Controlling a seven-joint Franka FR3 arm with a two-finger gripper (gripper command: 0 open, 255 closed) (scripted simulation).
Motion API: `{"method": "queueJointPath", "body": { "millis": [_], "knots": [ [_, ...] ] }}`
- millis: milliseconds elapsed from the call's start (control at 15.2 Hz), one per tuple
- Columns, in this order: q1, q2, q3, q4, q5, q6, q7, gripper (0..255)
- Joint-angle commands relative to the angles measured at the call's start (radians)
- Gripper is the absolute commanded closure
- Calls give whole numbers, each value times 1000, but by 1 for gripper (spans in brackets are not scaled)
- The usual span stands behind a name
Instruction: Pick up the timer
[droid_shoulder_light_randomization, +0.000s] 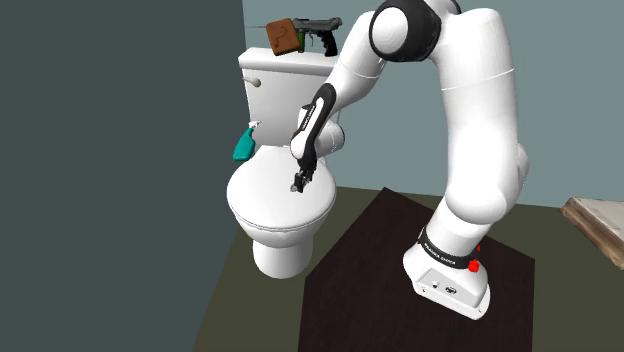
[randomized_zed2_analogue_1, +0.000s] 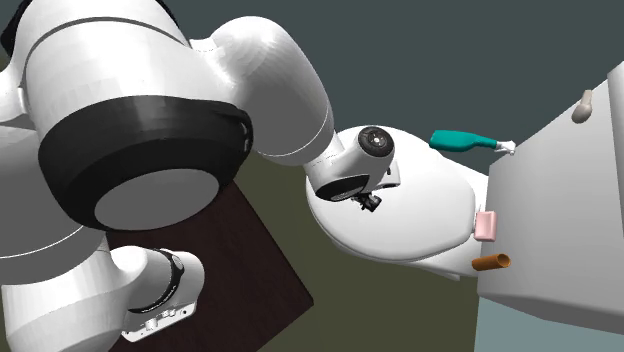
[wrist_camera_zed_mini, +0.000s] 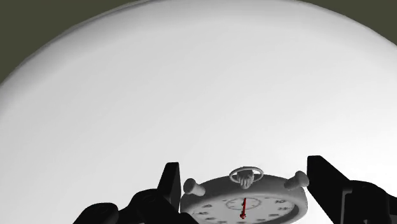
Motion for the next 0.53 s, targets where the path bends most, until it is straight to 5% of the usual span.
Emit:
{"method": "queueJointPath", "body": {
  "millis": [0,462],
  "knots": [
    [4,-27,-4,-8,-3,-20,4,255],
    [17,-125,-20,-33,-17,-92,15,255]
  ]
}}
